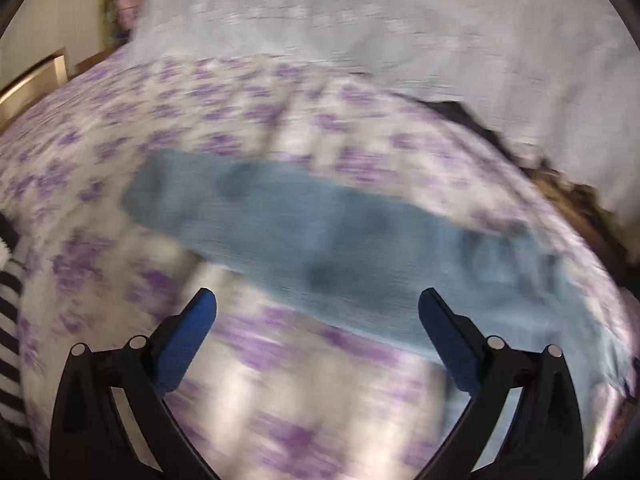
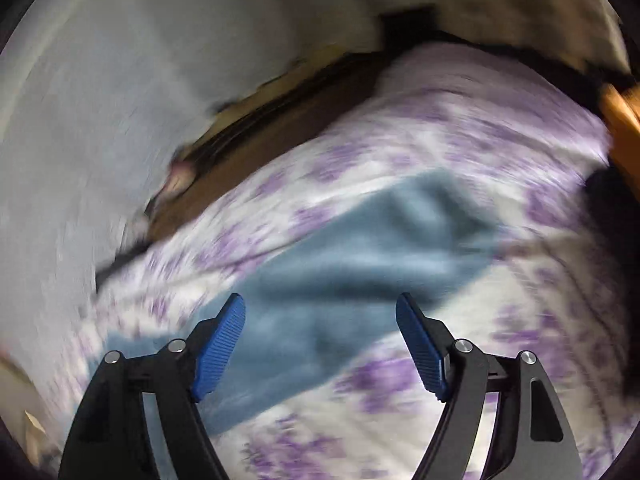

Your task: Fold small clothes

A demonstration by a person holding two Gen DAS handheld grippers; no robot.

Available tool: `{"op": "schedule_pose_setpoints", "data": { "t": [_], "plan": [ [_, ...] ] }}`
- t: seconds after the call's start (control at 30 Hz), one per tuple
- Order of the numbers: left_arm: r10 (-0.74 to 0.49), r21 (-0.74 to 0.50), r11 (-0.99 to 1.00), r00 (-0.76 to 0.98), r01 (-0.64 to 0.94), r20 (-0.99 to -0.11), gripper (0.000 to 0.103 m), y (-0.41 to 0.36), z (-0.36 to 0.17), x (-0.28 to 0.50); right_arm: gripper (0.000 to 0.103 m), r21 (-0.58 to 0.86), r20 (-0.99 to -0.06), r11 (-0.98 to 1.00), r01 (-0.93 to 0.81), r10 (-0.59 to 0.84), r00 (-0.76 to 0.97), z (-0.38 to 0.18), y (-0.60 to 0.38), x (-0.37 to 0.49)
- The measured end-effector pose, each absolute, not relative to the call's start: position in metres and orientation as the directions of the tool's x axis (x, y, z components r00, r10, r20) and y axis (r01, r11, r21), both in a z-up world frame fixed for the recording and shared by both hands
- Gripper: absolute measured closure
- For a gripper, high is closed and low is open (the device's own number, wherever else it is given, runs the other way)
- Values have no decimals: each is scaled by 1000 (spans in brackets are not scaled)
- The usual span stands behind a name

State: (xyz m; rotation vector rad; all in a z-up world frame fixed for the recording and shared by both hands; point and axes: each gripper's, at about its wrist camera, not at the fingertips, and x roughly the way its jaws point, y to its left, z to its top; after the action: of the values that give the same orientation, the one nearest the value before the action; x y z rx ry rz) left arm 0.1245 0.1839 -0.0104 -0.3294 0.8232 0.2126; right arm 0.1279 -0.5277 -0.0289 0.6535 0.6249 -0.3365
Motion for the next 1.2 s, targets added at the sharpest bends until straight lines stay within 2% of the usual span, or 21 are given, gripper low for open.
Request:
{"op": "schedule_pose_setpoints", "data": {
  "t": [0.13, 0.27, 0.43, 0.6, 0.73, 0.8, 0.87, 0.9, 1.03, 1.13, 1.2],
  "plan": [
    [-41, -186, 971, 663, -150, -747, 4, 106, 12, 132, 33, 541, -653, 632, 556, -100, 750, -48, -571, 103],
    [-125, -141, 990, 597, 20, -793, 4, -2, 17, 155, 35, 581, -659, 579, 572, -78, 748, -63, -582, 94],
    [-141, -84, 988, 562, 127, -815, 4, -108, 2, 169, 37, 609, -642, 562, 560, -65, 764, -70, -590, 100],
    [-82, -20, 993, 559, 116, -825, 5, -171, -33, 194, 43, 614, -617, 564, 552, -94, 781, -71, -596, 115],
    [-30, 33, 993, 521, 111, -853, 4, -180, -81, 203, 47, 567, -624, 611, 552, -119, 772, -70, -595, 129],
    [-38, 32, 992, 547, 119, -836, 4, -181, -75, 199, 52, 543, -632, 628, 557, -130, 764, -70, -592, 133],
    [-35, 44, 991, 551, 129, -834, 4, -182, -79, 197, 75, 524, -636, 639, 562, -145, 758, -70, -589, 135],
    [-38, 41, 991, 553, 130, -832, 4, -181, -79, 196, 92, 535, -624, 634, 558, -148, 767, -70, -589, 133],
    [-108, -37, 989, 544, 140, -832, 4, -161, -71, 187, 93, 579, -548, 640, 505, -153, 822, -57, -585, 125],
    [-171, -96, 980, 501, 173, -848, 4, -141, -59, 180, 93, 570, -531, 667, 479, -145, 835, -48, -580, 126],
    [-170, -77, 976, 492, 204, -854, 4, -131, -50, 174, 93, 563, -531, 680, 470, -138, 836, -45, -576, 129]
  ]
}}
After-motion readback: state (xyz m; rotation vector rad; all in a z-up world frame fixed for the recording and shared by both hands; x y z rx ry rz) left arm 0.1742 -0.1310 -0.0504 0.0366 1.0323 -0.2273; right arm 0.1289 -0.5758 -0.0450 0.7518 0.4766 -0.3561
